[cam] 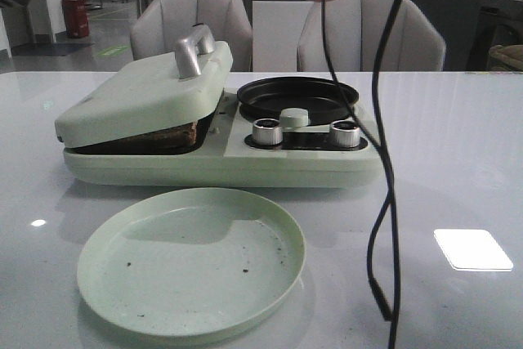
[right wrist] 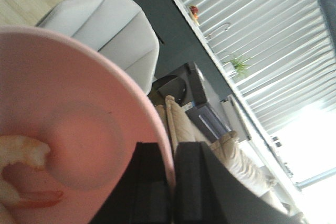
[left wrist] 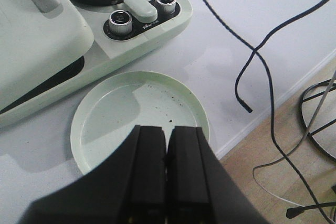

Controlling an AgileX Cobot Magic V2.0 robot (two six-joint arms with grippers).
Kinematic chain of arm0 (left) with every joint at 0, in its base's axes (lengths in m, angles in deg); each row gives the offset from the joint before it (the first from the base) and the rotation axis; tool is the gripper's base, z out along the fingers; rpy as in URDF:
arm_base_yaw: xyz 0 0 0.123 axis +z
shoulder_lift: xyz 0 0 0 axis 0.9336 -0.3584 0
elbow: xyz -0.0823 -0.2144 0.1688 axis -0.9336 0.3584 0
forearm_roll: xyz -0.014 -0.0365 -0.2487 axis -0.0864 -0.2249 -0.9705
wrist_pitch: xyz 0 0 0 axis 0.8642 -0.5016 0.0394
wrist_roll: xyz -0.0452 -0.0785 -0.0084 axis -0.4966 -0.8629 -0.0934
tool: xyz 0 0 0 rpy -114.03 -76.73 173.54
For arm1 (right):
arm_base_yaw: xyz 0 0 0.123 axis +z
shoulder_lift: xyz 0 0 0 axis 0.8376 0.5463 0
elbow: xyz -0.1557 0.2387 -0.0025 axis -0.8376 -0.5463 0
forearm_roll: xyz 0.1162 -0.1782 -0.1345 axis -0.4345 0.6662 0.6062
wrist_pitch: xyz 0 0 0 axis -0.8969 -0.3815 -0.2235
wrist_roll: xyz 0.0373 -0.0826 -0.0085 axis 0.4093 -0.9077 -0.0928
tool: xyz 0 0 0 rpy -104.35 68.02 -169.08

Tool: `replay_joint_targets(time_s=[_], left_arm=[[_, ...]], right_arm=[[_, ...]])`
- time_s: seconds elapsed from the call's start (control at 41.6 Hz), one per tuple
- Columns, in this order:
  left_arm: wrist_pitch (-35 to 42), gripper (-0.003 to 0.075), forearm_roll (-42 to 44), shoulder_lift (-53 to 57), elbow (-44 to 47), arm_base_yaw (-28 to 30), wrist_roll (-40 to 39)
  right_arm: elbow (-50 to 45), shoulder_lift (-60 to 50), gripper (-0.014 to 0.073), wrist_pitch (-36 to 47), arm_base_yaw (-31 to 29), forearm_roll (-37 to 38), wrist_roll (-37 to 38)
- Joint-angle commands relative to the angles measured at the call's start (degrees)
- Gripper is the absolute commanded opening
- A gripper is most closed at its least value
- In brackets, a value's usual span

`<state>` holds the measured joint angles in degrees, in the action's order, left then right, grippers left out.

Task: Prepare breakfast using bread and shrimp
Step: 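Tilt the pink bowl over the frying pan to pour the shrimp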

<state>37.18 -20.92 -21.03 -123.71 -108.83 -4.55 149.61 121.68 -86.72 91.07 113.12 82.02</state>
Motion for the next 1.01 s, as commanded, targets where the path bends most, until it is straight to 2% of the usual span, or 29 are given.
replay_joint_targets(time_s=[0.0, 0.216, 0.336, 0.529, 0.985], left_arm=[[4.1, 0.0109, -0.4, 0.3, -1.8, -0.4, -0.4], [4.1, 0.0109, -0.4, 0.3, -1.8, -0.4, -0.4], [4.1, 0.0109, -0.4, 0.3, -1.8, -0.4, -0.4], [4.1, 0.0109, -0.4, 0.3, -1.8, -0.4, -0.4], [4.1, 0.0109, -0.4, 0.3, -1.8, -0.4, -0.4]], right_arm=[[3.2, -2.3, 0.0053, -3.6, 0.0, 6.3, 0.8], [6.5, -1.8, 0.0053, -4.8, 0.0, 6.3, 0.7], [9.8, -1.8, 0.0053, -6.8, 0.0, 6.3, -2.9], [14.3, -1.8, 0.0053, -4.2, 0.0, 6.3, -7.6], [14.7, -1.5, 0.0053, -0.8, 0.2, 6.3, -9.7]])
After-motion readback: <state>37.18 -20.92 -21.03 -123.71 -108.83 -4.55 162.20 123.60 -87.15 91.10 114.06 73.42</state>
